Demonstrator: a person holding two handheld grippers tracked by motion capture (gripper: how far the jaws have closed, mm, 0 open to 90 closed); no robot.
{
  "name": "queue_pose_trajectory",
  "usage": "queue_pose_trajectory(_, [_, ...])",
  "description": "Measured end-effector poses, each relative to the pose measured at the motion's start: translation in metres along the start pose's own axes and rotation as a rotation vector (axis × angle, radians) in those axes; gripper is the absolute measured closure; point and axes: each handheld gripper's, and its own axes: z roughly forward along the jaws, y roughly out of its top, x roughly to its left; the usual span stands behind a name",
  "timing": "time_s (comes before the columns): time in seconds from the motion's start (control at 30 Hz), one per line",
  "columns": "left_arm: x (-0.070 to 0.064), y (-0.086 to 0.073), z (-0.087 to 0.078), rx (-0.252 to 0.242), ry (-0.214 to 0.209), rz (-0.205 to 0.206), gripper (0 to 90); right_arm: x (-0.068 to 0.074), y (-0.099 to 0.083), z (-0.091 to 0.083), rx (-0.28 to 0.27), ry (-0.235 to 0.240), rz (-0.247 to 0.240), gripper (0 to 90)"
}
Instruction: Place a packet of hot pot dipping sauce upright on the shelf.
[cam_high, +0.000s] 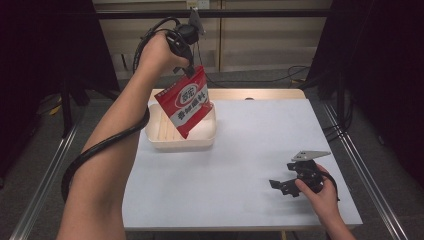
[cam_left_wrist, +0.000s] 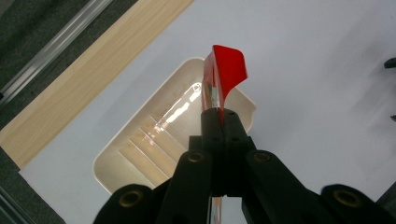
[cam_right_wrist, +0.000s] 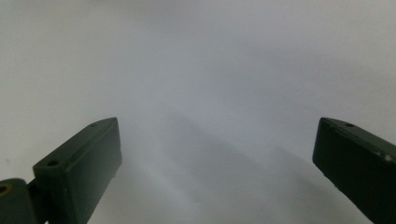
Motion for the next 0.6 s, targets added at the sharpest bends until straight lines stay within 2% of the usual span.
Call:
queue_pose_trajectory(0.1, [0.001, 0.002, 0.002, -0.005, -0.003, 0.015, 90.0, 0.0, 0.0, 0.001, 0.002, 0.003, 0.002, 1.2])
queue_pose_trajectory(0.2, [0.001, 0.002, 0.006, -0.001, -0.008, 0.008, 90.0, 0.0, 0.0, 0.002, 0.005, 0.005, 0.002, 1.3])
queue_pose_trajectory(0.23, [0.002, 0.002, 0.008, 0.009, -0.012, 0.025, 90.0, -0.001, 0.0, 0.002, 0.0, 0.006, -0.003, 1.3])
queue_pose_trajectory(0.3, [0.002, 0.001, 0.013, 0.013, -0.017, 0.025, 90.0, -0.001, 0.0, 0.002, 0.001, 0.004, -0.005, 1.3])
queue_pose_trajectory(0.4, [0.004, -0.001, 0.022, 0.011, -0.024, 0.013, 90.0, 0.0, 0.0, 0.002, 0.002, 0.005, -0.004, 1.3])
queue_pose_trajectory(0.47, [0.007, -0.004, 0.03, 0.016, -0.045, 0.012, 90.0, 0.0, 0.0, 0.002, 0.003, 0.005, -0.004, 1.3])
queue_pose_trajectory(0.6, [0.01, -0.007, 0.039, 0.015, -0.052, -0.007, 90.0, 0.0, 0.0, 0.002, 0.003, 0.005, -0.004, 1.3])
